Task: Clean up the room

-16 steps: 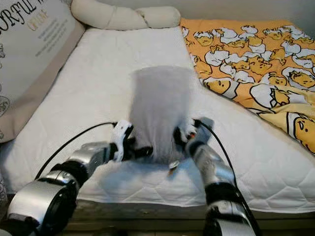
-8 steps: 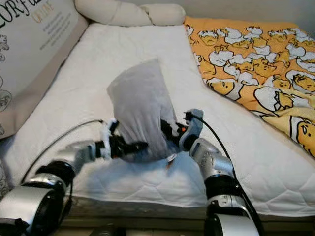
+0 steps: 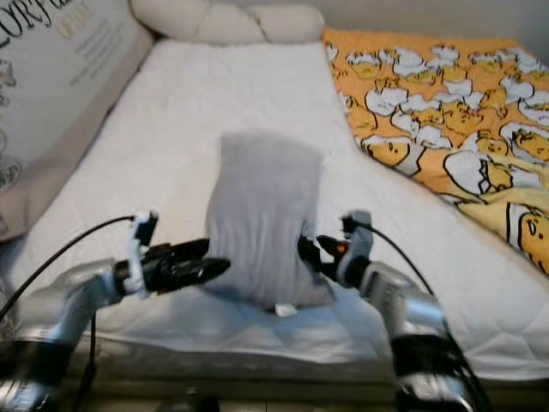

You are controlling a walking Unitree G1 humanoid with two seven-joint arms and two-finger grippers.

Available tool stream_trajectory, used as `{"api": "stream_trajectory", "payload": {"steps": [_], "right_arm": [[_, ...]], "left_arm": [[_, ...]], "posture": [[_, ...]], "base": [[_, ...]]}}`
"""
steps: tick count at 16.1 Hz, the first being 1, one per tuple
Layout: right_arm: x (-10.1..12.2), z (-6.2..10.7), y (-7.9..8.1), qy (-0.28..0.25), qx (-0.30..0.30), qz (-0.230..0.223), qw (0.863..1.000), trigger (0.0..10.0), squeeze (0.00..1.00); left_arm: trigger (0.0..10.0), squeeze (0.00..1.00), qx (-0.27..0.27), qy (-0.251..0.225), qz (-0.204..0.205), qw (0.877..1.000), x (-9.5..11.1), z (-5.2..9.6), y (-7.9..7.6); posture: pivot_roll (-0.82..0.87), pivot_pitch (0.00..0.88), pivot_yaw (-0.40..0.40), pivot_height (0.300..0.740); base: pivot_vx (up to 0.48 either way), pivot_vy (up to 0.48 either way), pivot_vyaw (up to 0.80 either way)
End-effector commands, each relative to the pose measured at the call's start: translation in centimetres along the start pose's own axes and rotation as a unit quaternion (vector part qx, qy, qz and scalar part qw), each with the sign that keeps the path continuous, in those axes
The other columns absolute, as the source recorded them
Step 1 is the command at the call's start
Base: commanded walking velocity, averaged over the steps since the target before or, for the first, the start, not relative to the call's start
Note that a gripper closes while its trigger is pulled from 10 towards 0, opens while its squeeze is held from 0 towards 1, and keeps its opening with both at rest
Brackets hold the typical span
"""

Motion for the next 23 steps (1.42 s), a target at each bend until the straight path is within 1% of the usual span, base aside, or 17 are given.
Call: {"api": "stream_trajectory", "payload": {"steps": [1,3,4,5,6,7,8,9,10,12,13,14,16,17,19,22,23], "right_arm": [[0.2,0.5,0.6,0.010,0.023,0.012,1.000,10.0,0.00],[0.2,1.5,-0.8,0.008,-0.019,0.026,0.999,10.0,0.00],[0.2,2.0,-1.9,0.006,-0.045,0.027,0.999,10.0,0.00],[0.2,2.3,-2.4,0.002,-0.061,0.030,0.998,10.0,0.79],[0.3,2.3,-2.5,0.000,-0.068,0.032,0.997,10.0,0.79],[0.4,2.5,-2.6,-0.006,-0.062,0.010,0.998,10.0,1.00],[0.9,2.9,-3.6,-0.029,-0.087,-0.031,0.995,10.0,1.00],[1.1,3.1,-4.8,-0.051,-0.120,-0.095,0.987,10.0,1.00],[1.2,3.0,-4.9,-0.062,-0.113,-0.116,0.985,10.0,1.00],[0.9,2.5,-5.2,-0.059,-0.118,-0.079,0.988,10.0,1.00],[1.2,2.1,-5.1,-0.095,-0.106,-0.061,0.988,10.0,1.00],[1.1,1.9,-5.0,-0.102,-0.100,-0.068,0.987,10.0,1.00],[0.7,0.7,-4.7,-0.104,-0.094,-0.091,0.986,10.0,1.00],[0.3,-0.1,-4.1,-0.097,-0.062,-0.139,0.984,10.0,0.00],[-0.8,-2.3,-2.3,-0.083,-0.003,-0.179,0.980,10.0,0.00],[-3.1,-4.0,-1.2,-0.011,-0.001,-0.180,0.984,10.0,0.00],[-3.8,-4.3,-1.2,0.013,-0.017,-0.155,0.988,10.0,0.00]], "left_arm": [[10.0,0.00,-0.013,-0.006,-0.020,1.000,1.3,0.3,-1.1],[10.0,0.00,0.052,0.015,-0.026,0.998,0.6,2.2,0.0],[10.0,0.00,0.107,0.029,-0.033,0.993,0.4,3.7,1.5],[10.0,0.00,0.138,0.038,-0.034,0.989,0.3,4.8,2.4],[10.0,0.00,0.144,0.040,-0.032,0.988,0.3,5.1,2.5],[10.0,0.00,0.168,0.042,-0.031,0.984,0.4,6.0,3.1],[10.0,0.00,0.225,0.044,-0.040,0.972,0.9,7.4,4.5],[10.0,0.00,0.269,0.043,-0.054,0.961,1.5,7.4,5.8],[10.0,0.00,0.302,0.043,-0.065,0.950,1.7,6.9,6.7],[10.0,0.00,0.371,0.045,-0.057,0.926,1.2,6.0,8.6],[10.0,0.00,0.398,0.041,-0.042,0.915,0.7,5.4,9.4],[10.0,0.00,0.402,0.038,-0.029,0.914,0.4,5.0,9.6],[10.0,0.00,0.384,0.027,0.016,0.923,-0.7,3.1,9.8],[10.0,0.00,0.365,0.013,0.044,0.930,-1.3,2.1,9.5],[10.0,0.00,0.301,-0.025,0.122,0.945,-2.7,-0.9,8.4],[10.0,0.00,0.227,-0.007,0.148,0.963,-4.6,-3.3,6.8],[10.0,0.00,0.217,0.001,0.149,0.965,-5.2,-3.7,6.5]], "posture": [[0.02,0.000,-0.003,0.740],[0.03,0.000,-0.002,0.740],[0.03,0.000,0.002,0.740],[0.03,0.000,0.003,0.740],[0.03,0.000,0.005,0.740],[0.03,0.000,0.008,0.740],[0.03,0.000,0.001,0.740],[0.04,0.000,-0.004,0.740],[0.04,0.000,-0.002,0.740],[0.04,0.000,0.003,0.740],[0.04,0.000,0.002,0.740],[0.04,0.000,0.003,0.740],[0.04,0.000,0.008,0.740],[0.03,0.000,0.015,0.740],[0.02,0.000,0.017,0.740],[0.02,0.000,0.016,0.740],[0.01,0.000,0.019,0.740]], "base": [[0.000,0.000,0.00],[0.000,0.000,0.00],[0.000,0.000,0.00],[0.000,0.000,0.00],[0.000,0.000,0.00],[0.000,0.000,0.00],[0.000,0.000,0.00],[0.000,0.000,0.00],[0.000,0.000,0.00],[0.000,0.000,0.00],[0.000,0.000,0.00],[0.000,0.000,0.00],[0.000,0.000,0.00],[0.000,0.000,0.00],[0.000,0.000,0.00],[0.000,0.000,0.00],[0.000,0.000,0.00]]}}
Point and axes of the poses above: a point about 5 cm out from each wrist's last joint towards the gripper, its own z axis pointing back from the gripper into the wrist, its own x axis along the axis of the wrist's last joint, y = z × x, the point moved 1 cm from there along -z, pointing out of the wrist towards the gripper, and after that the axes turned 9 degrees about -z, right-handed, at the moved point
